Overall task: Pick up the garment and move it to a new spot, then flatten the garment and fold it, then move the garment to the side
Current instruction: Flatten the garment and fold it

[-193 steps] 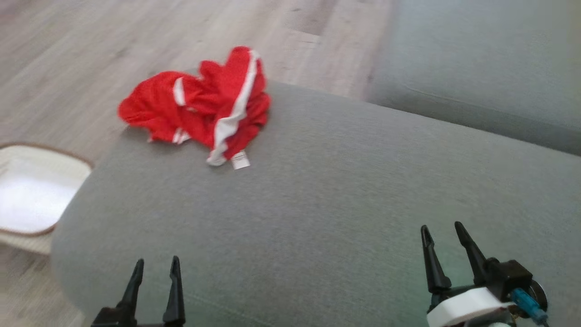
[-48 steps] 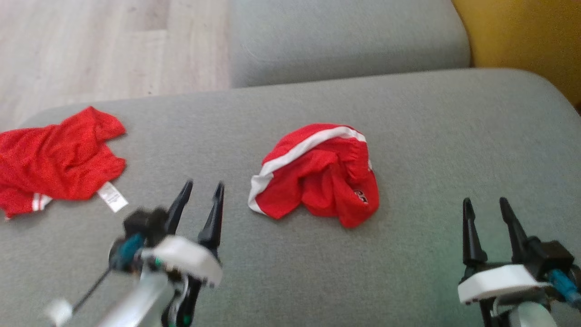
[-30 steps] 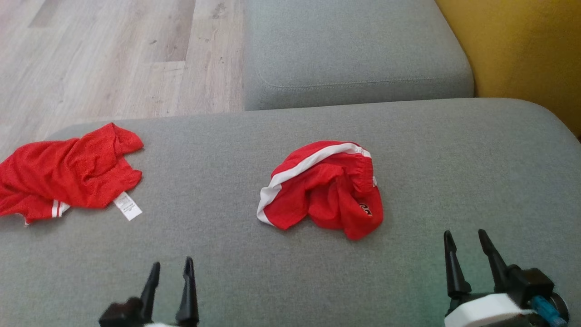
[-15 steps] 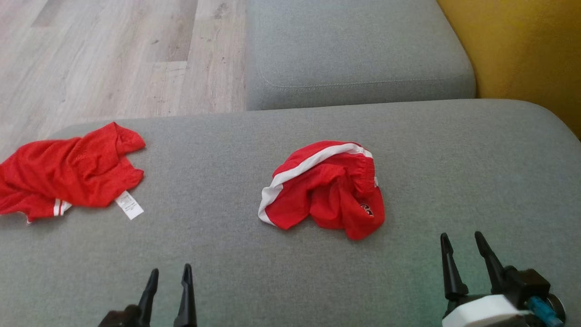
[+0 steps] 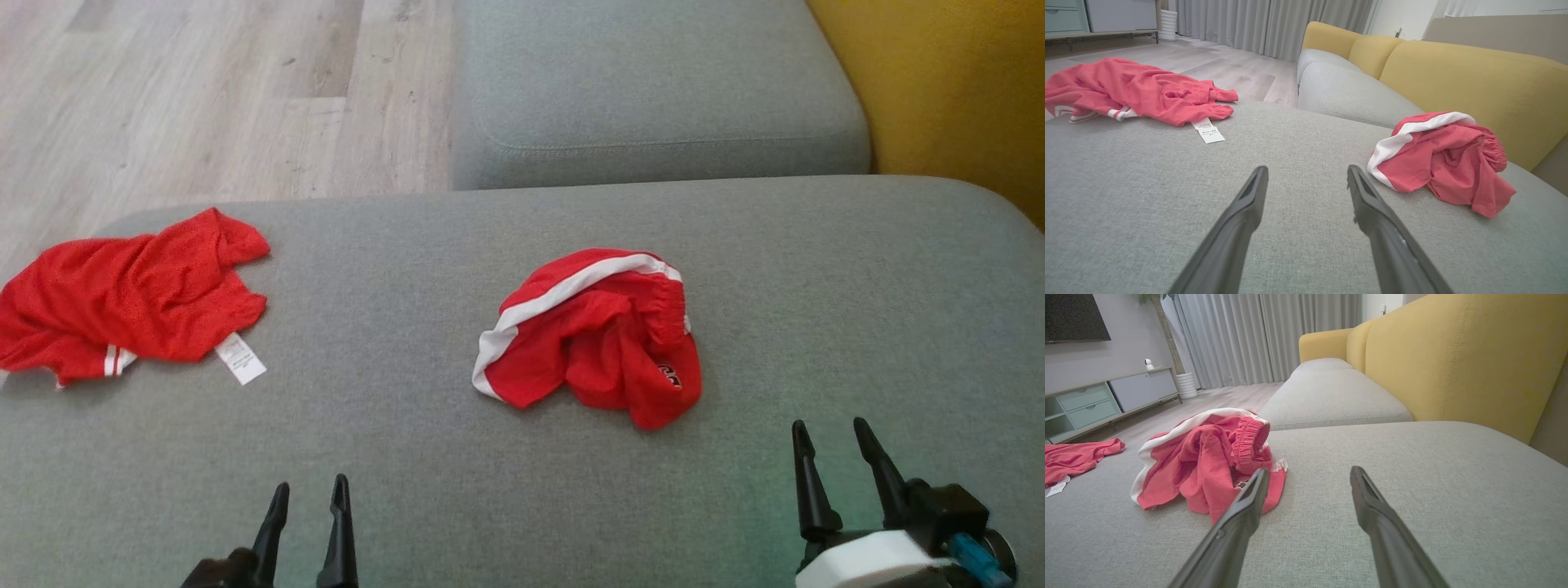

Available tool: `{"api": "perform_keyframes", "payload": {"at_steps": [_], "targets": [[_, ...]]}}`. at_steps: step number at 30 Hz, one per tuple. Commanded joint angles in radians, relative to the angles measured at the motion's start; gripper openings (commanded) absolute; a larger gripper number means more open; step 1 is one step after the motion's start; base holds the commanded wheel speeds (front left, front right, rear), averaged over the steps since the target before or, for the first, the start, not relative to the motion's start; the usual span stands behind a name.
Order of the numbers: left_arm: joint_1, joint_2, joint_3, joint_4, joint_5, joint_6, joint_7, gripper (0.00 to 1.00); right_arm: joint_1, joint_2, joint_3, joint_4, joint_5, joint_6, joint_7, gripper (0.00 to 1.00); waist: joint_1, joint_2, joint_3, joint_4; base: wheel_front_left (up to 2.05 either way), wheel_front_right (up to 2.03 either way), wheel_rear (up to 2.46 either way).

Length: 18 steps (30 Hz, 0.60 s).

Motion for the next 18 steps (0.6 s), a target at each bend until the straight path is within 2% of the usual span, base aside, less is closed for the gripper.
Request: {"api": "perform_keyframes", "payload": {"at_steps": [1,10,18], "targets": [[-0.043,-0.002,0.045,-0.022,0.011,-0.002,-0.012,1.00,-0.043,-0.008,0.021,-0.027,0.001,0.008,-0.011,1.00,0.0000,-0.0001,0.003,0.005,0.00,0.00,0.00],[-0.060,-0.010,0.040,-0.028,0.032,-0.006,-0.012,1.00,-0.149,-0.008,0.022,0.015,-0.025,0.008,-0.011,1.00,0.0000,-0.0001,0.039,0.054,0.00,0.00,0.00],[-0.091,-0.020,0.012,-0.027,0.051,-0.010,-0.012,1.00,-0.372,-0.008,0.022,0.169,-0.028,0.008,0.055,1.00,0.0000,-0.0001,0.103,0.145,0.00,0.00,0.00]]}}
